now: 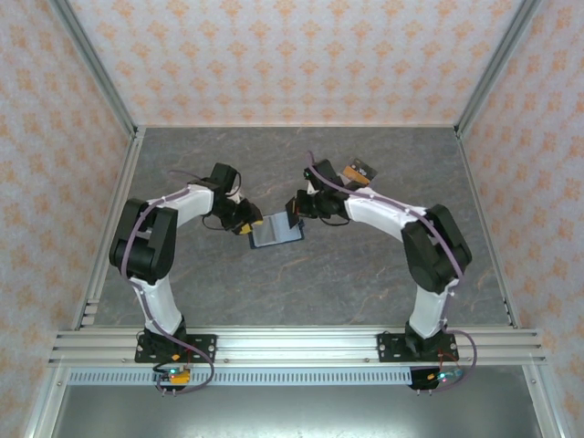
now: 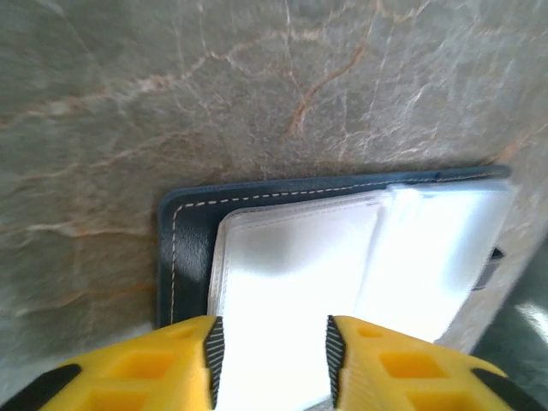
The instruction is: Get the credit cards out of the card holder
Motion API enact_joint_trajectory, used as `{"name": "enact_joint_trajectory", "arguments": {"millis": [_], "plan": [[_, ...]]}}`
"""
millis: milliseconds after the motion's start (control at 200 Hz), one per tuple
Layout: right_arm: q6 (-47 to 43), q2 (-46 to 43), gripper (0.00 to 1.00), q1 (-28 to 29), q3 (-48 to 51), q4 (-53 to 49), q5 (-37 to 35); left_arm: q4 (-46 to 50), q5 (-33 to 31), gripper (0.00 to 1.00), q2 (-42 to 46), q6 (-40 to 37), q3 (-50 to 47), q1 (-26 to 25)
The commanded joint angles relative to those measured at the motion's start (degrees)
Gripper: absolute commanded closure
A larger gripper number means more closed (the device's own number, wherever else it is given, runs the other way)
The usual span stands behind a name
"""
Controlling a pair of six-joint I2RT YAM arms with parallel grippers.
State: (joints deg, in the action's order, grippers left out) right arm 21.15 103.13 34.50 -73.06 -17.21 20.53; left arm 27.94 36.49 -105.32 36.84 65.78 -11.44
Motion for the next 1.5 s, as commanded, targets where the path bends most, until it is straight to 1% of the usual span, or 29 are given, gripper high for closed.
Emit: {"name": "enact_joint_trajectory", "arguments": {"millis": [0,140,290,330,380,420,485,535,591,761,886,901,961,1071,1156,1321,1451,1496], "plan": [[-9.9,-4.9,1.00,-2.6,-2.6,-5.2,-9.9,5.7,-5.2,0.52,5.2,-0.3,3.9,0.8],[-17.5,-8.3,1.00,-8.0,-3.3,-5.9,-15.3,8.7,-11.1,0.31,8.3,-1.6,4.8,1.8],[-26.6,-9.7,1.00,-14.7,-4.8,-5.2,-16.8,10.9,-15.5,0.17,10.4,-3.8,5.8,3.0],[-29.6,-9.5,1.00,-16.4,-5.3,-4.7,-15.6,11.2,-16.4,0.14,11.0,-4.4,5.9,3.2],[-33.5,-8.9,1.00,-18.7,-6.0,-4.3,-11.3,11.2,-17.1,0.11,11.8,-5.1,5.9,3.3],[-35.4,-7.6,1.00,-20.3,-7.6,-4.9,-9.3,11.0,-17.5,0.09,12.3,-5.3,5.8,3.3],[-39.6,-5.3,1.00,-22.1,-9.8,-6.3,-8.4,10.8,-17.7,0.05,13.0,-5.5,5.7,3.3],[-42.5,-4.3,1.00,-22.9,-9.9,-5.2,-8.9,10.8,-17.6,0.03,13.4,-5.7,5.8,3.4],[-45.2,-3.5,1.00,-24.2,-10.0,-4.2,-7.7,11.0,-17.7,0.00,13.8,-5.9,5.9,3.4],[-50.7,0.4,1.00,-27.7,-13.6,-6.7,-2.2,11.7,-17.7,0.00,14.2,-5.9,6.3,3.5],[-55.4,3.9,1.00,-28.3,-17.1,-10.4,1.0,12.2,-17.2,0.00,13.7,-5.9,6.9,3.5],[-55.9,4.3,1.00,-28.4,-17.7,-11.0,1.6,12.2,-17.0,0.00,13.7,-7.2,7.0,3.5],[-57.4,6.0,1.00,-28.6,-19.8,-13.3,3.6,12.2,-16.7,0.00,13.5,-7.6,7.2,3.4],[-59.3,9.0,1.00,-28.6,-23.4,-16.2,5.1,12.5,-16.4,0.00,13.0,-7.6,7.2,3.5],[-60.6,11.2,1.00,-28.7,-25.7,-18.6,5.2,12.8,-16.2,0.00,13.0,-7.9,7.2,3.5],[-62.5,13.5,1.00,-28.7,-27.6,-19.7,1.7,13.3,-16.4,0.00,13.1,-8.4,7.1,3.5],[-63.1,14.6,1.00,-28.7,-29.4,-21.5,2.1,13.4,-16.2,0.00,12.5,-8.5,7.2,3.5],[-63.2,15.0,0.97,-28.6,-30.1,-22.6,2.6,13.4,-16.0,0.00,12.4,-8.5,7.2,3.5]]}}
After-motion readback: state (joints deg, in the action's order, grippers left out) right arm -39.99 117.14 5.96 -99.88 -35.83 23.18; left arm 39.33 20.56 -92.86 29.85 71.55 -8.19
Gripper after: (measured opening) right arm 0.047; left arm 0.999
